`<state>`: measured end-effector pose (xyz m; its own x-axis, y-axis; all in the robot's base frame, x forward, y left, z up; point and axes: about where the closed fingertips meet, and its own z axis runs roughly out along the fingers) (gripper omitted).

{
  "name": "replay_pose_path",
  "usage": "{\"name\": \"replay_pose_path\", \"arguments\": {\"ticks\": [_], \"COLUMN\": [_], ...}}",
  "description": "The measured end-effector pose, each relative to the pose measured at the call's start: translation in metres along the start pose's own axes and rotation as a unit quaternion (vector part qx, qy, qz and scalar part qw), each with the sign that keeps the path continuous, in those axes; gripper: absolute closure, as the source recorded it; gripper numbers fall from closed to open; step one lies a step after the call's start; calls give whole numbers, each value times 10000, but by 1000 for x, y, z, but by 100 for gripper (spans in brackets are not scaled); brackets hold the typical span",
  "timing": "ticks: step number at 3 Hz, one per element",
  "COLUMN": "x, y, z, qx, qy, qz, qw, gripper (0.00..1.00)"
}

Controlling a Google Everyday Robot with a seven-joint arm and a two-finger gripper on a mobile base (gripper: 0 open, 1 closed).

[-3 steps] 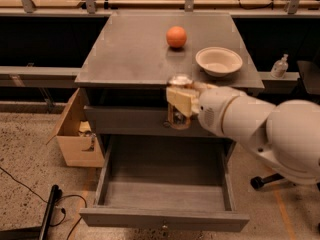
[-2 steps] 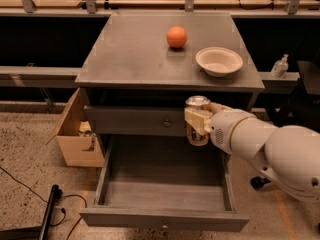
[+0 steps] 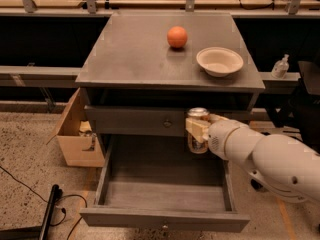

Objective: Place orange can into middle drawer

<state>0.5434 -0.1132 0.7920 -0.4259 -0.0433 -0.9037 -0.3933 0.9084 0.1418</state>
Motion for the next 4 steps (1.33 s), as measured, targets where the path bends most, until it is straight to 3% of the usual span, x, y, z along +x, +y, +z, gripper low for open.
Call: {"name": "replay_pose_path", "arguments": {"ticks": [1,2,3,4], "x": [47,94,140,192], "y": [14,34,47,54], "z": [67,123,151,162], "qx": [-457,-1061,-1280,-1170], "qy": [282,638,1075,1638], "qz": [99,166,283,357], "qw": [9985,9922,9855,9789], "gripper": [100,100,100,100]}}
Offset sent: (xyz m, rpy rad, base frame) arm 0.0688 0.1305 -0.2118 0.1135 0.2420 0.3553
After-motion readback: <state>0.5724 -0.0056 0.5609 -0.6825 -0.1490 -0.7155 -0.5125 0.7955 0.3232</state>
